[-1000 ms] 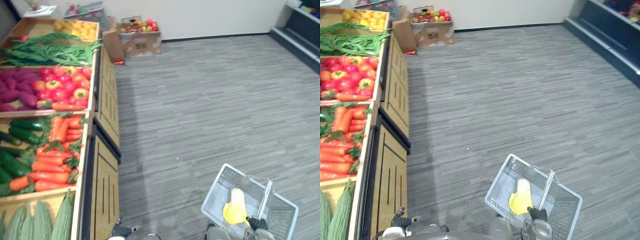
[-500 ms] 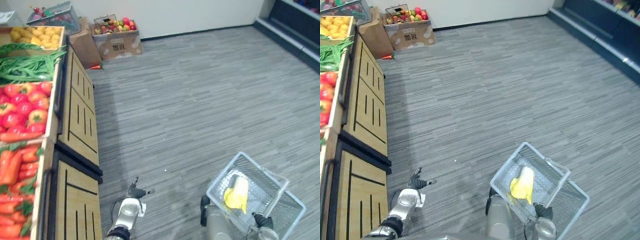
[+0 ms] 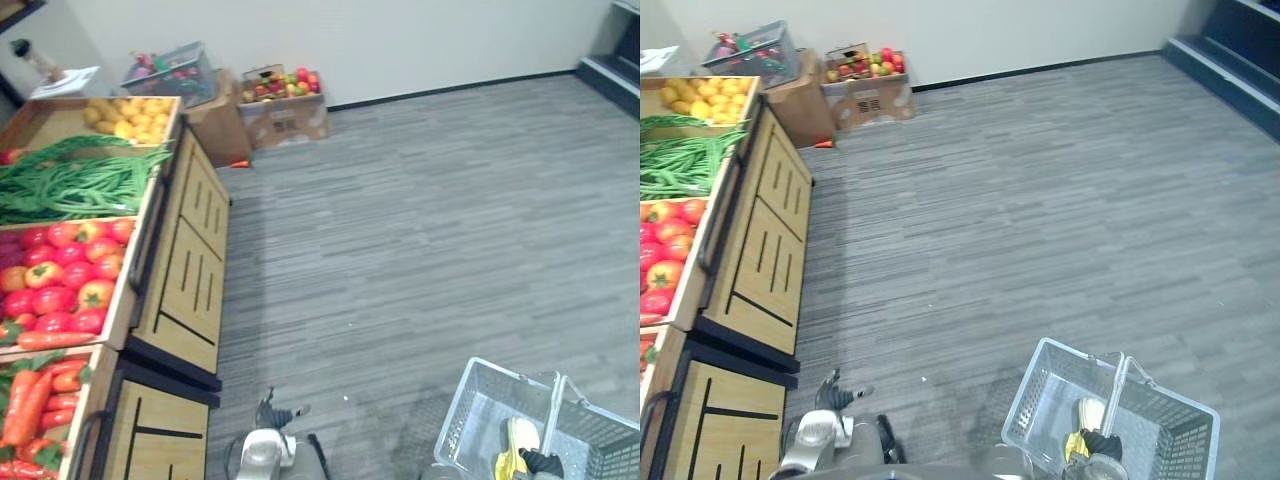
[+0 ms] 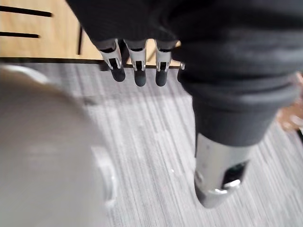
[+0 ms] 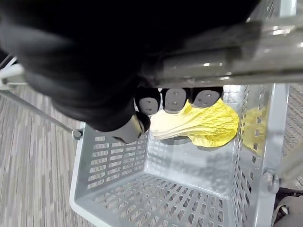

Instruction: Pick vegetable in the basket

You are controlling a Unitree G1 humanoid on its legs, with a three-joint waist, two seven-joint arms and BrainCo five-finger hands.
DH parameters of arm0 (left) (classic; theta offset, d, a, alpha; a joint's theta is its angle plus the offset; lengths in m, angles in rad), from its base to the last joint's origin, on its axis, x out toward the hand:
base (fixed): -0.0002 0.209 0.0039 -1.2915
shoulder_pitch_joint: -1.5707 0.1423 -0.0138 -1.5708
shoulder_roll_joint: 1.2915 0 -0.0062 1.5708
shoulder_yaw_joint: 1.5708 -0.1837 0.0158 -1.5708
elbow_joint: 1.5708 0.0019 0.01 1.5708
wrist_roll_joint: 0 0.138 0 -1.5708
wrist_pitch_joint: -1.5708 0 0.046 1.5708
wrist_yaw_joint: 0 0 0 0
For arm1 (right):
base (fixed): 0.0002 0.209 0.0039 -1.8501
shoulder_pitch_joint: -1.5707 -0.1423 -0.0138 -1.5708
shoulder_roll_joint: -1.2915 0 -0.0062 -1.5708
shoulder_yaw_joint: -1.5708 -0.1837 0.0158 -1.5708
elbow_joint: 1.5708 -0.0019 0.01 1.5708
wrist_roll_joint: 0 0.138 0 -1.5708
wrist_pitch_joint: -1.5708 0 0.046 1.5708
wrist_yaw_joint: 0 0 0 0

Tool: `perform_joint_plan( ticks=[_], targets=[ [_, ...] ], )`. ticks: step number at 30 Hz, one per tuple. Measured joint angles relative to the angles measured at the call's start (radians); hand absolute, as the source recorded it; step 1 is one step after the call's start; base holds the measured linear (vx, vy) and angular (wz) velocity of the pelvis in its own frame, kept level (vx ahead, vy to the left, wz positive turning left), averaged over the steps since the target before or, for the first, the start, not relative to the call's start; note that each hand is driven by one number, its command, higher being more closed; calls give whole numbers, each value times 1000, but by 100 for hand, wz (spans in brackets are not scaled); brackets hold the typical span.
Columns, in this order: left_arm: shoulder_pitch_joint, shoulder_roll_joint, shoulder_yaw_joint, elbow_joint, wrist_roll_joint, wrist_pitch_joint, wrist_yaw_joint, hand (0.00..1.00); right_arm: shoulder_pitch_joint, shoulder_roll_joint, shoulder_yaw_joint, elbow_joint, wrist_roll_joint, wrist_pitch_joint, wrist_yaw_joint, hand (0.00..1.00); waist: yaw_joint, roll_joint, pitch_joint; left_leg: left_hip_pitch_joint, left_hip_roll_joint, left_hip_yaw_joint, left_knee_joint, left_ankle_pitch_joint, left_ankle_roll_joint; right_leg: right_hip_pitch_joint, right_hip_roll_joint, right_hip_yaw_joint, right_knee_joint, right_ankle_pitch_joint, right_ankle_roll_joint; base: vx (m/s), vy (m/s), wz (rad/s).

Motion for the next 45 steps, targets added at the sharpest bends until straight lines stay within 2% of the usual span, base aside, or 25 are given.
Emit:
perform_joint_plan(
  ticks=[1, 2, 4, 5, 6, 9, 10, 12, 13, 14, 15, 17, 19, 20, 22, 24, 26, 27, 28, 31, 36, 38, 41, 42, 45],
  targets=[
    [12, -11, 19, 6, 0, -4, -4, 0, 21, 5, 1, -16, 0, 0, 0, 100, 10, 24, -12, 2, -13, 51, -168, 54, 33, 31, 10, -27, -8, -20, 35, 391, 291, 64],
    [9, -21, 59, 4, -2, -10, -11, 0, 17, 26, 6, -13, 0, 6, 1, 100, 17, 9, -18, 7, -45, 68, -175, 100, 153, 55, -7, -25, -8, -39, 50, 491, 314, 57],
    [11, -22, 110, -13, 10, -7, -27, 0, 2, 68, 50, -27, -1, 1, 3, 100, 30, -32, -35, -1, -86, 82, -179, 65, 160, 54, -36, 5, -30, 14, 20, 469, 275, 19],
    [10, -23, 140, -24, 27, -8, -30, 0, -19, 88, 56, -25, -2, 0, 5, 100, 51, -41, -39, 1, -91, 92, -169, 35, 159, 55, -38, 37, -45, 66, -7, 330, 220, -4],
    [9, -25, 148, -25, 35, -8, -30, 0, -27, 94, 60, -24, -7, 0, 11, 100, 58, -42, -40, 9, -95, 92, -166, 26, 164, 58, -40, 54, -46, 94, -7, 403, 276, -2],
    [24, -15, 154, -8, 47, 0, -39, 0, -30, 123, 57, -1, -29, -1, 33, 100, 71, -74, -95, 57, -159, 83, -199, -14, 185, 42, -84, 134, 36, 194, 22, 452, 273, 26],
    [24, -2, 131, 11, 48, 10, -45, 0, -40, 119, 29, 25, -34, -6, 41, 100, 62, -79, -107, 88, -191, 52, -223, -35, 186, -5, -111, 166, 175, 244, 76, 361, 192, 63],
    [24, 18, 65, 27, 49, 25, -48, 0, -63, 97, 12, 43, -41, -7, 42, 100, 48, -77, -107, 171, -237, -4, -273, -58, 185, -142, -137, 274, 513, 452, 134, 386, 190, 75],
    [24, 28, 44, 27, 53, 31, -48, 0, -70, 93, 11, 45, -41, -7, 42, 100, 44, -77, -105, 196, -248, -26, -283, -63, 186, -186, -134, 302, 630, 463, 149, 365, 131, 96],
    [31, 48, 8, 32, 61, 40, -48, 0, -74, 85, 12, 43, -45, -15, 42, 100, 33, -71, -99, 267, -270, -81, -310, -73, 195, -272, -109, 329, 852, 428, 148, 316, 85, 92],
    [33, 52, 4, 32, 65, 41, -47, 0, -73, 82, 12, 43, -45, -15, 42, 100, 33, -71, -98, 299, -276, -104, -324, -75, 195, -299, -90, 338, 909, 398, 145, 405, 77, 118],
    [34, 53, -11, 34, 62, 42, -37, 0, -55, 81, -6, 41, -44, -27, 41, 100, 27, -68, -98, 378, -288, -179, -364, -80, 199, -380, -45, 323, 975, 295, 102, 435, 7, 123],
    [31, 45, -21, 30, 60, 46, -24, 0, -50, 79, -40, 12, -41, -32, 41, 100, 10, -67, -97, 435, -301, -288, -383, -88, 199, -477, -33, 289, 913, 220, 59, 395, -75, 157],
    [25, 39, -25, 22, 38, 49, -24, 0, -46, 79, -56, 1, -37, -30, 38, 100, 8, -63, -94, 456, -298, -359, -381, -95, 194, -516, -20, 286, 831, 187, 28, 418, -165, 173],
    [15, 25, -25, 8, 23, 49, -24, 0, -25, 81, -62, -15, -28, -27, 38, 100, 5, -54, -89, 485, -278, -446, -367, -112, 177, -509, 3, 302, 594, 158, 0, 408, -224, 183],
    [14, 8, -23, -16, 24, 28, -26, 0, -1, 90, -62, -15, -29, -24, 40, 100, 9, -51, -87, 489, -235, -515, -308, -181, 125, -456, 40, 412, 242, 169, 2, 437, -346, 179],
    [20, 9, -12, -14, 24, 28, -27, 0, 3, 101, -41, -10, -29, -18, 42, 100, 14, -74, -83, 484, -221, -584, -248, -246, 78, -415, 37, 492, 92, 210, 22, 428, -421, 134],
    [20, 7, 1, -6, 24, 30, -27, 0, -1, 102, -37, -6, -29, -16, 43, 100, 15, -71, -80, 484, -204, -608, -230, -269, 62, -408, 48, 475, 122, 232, 67, 393, -471, 114],
    [31, -22, 17, 12, 24, 31, -30, 0, -6, 97, -53, -10, -28, -5, 41, 100, 26, -32, -80, 477, -162, -624, -216, -272, 42, -414, 75, 428, 177, 173, 30, 287, -361, 85],
    [34, -48, 81, 28, 24, 31, -28, 0, -10, 85, -73, -14, -28, -4, 41, 100, 33, 0, -79, 455, -108, -621, -235, -188, 9, -424, 68, 315, 273, 73, -11, 345, -420, 88],
    [42, -55, 176, 28, 21, 40, -29, 0, -6, 85, -87, 8, -30, 4, 41, 100, 12, -1, -77, 377, -46, -603, -200, -69, -37, -334, 55, 134, 232, 32, -56, 240, -287, 101],
    [43, -58, 197, 27, 14, 39, -30, 0, -2, 85, -107, 17, -30, 10, 41, 100, 7, -2, -77, 346, -15, -472, -185, -19, -64, -270, 34, 47, 196, 30, -61, 173, -169, 115],
    [44, -59, 213, 26, -18, 38, -30, 0, 1, 83, -124, 16, -30, 11, 42, 100, 5, -2, -77, 337, 22, -251, -190, -9, -54, -233, 2, -23, 180, 30, -61, 48, 1, 96],
    [44, -59, 216, 27, -18, 38, -29, 0, 2, 77, -134, 17, -30, 11, 42, 100, 3, -5, -77, 331, 22, -122, -218, -2, -43, -227, -18, -44, 184, 32, -58, 6, 95, 101],
    [51, -41, 207, 34, -23, 39, -28, 0, -3, 76, -143, 31, -30, 10, 43, 100, -4, -8, -83, 325, -19, -82, -327, 30, -34, -233, -31, -45, 135, 51, -26, -17, 131, 86]
  ],
)
